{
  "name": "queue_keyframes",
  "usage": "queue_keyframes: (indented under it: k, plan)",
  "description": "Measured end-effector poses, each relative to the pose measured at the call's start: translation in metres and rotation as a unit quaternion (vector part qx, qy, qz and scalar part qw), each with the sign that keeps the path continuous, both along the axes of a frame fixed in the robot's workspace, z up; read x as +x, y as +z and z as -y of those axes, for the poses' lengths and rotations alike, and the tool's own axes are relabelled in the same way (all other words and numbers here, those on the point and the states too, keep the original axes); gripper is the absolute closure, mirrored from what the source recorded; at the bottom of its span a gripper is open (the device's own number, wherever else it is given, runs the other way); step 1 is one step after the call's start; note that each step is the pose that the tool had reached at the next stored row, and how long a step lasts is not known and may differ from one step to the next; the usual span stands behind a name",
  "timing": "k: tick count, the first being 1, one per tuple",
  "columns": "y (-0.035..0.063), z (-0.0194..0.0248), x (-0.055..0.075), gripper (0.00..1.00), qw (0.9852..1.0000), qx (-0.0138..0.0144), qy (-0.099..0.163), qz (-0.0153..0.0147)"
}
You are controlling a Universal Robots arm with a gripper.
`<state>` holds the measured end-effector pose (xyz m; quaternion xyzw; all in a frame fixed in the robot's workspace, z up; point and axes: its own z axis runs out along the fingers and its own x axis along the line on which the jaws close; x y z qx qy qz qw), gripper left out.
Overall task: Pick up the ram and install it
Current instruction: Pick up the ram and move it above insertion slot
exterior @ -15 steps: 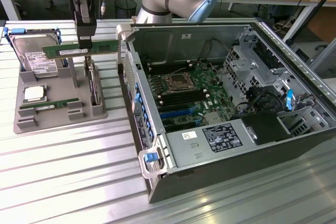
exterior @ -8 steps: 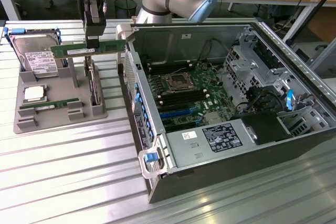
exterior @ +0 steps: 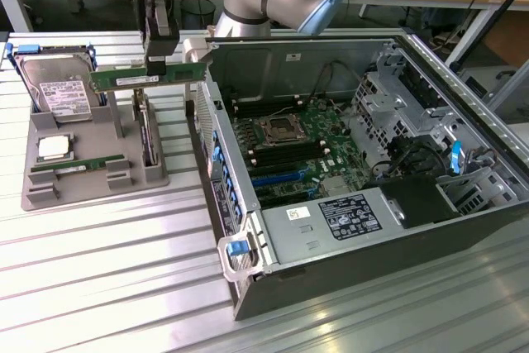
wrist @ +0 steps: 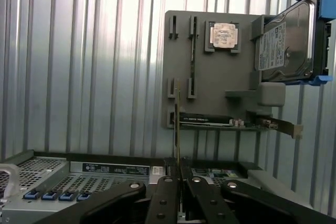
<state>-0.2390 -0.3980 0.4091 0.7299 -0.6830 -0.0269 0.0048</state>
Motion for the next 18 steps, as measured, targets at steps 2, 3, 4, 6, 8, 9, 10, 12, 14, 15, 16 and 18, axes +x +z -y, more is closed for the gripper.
queue_keyframes:
  k: [2, 3, 4, 6, 8, 9, 10, 12, 14, 15, 16, 18]
  plan:
    - [0.0, 0.0, 0.002, 0.87, 1.0, 0.0, 0.0, 0.0]
    - [0.0, 0.0, 0.004, 0.87, 1.0, 0.0, 0.0, 0.0]
    - [0.0, 0.0, 0.005, 0.87, 1.0, 0.0, 0.0, 0.0]
    - [0.0, 0.0, 0.008, 0.87, 1.0, 0.0, 0.0, 0.0]
    - [0.0, 0.0, 0.01, 0.87, 1.0, 0.0, 0.0, 0.0]
    - [0.0, 0.0, 0.011, 0.87, 1.0, 0.0, 0.0, 0.0]
    - [0.0, 0.0, 0.012, 0.87, 1.0, 0.0, 0.0, 0.0]
    - [0.0, 0.0, 0.016, 0.87, 1.0, 0.0, 0.0, 0.0001]
    - [0.0, 0.0, 0.02, 0.87, 1.0, 0.0, 0.0, 0.0]
    - [0.0, 0.0, 0.022, 0.87, 1.0, 0.0, 0.0, 0.0]
    - [0.0, 0.0, 0.025, 0.87, 1.0, 0.0, 0.0, 0.0]
    - [0.0, 0.0, 0.029, 0.87, 1.0, 0.0, 0.0, 0.0]
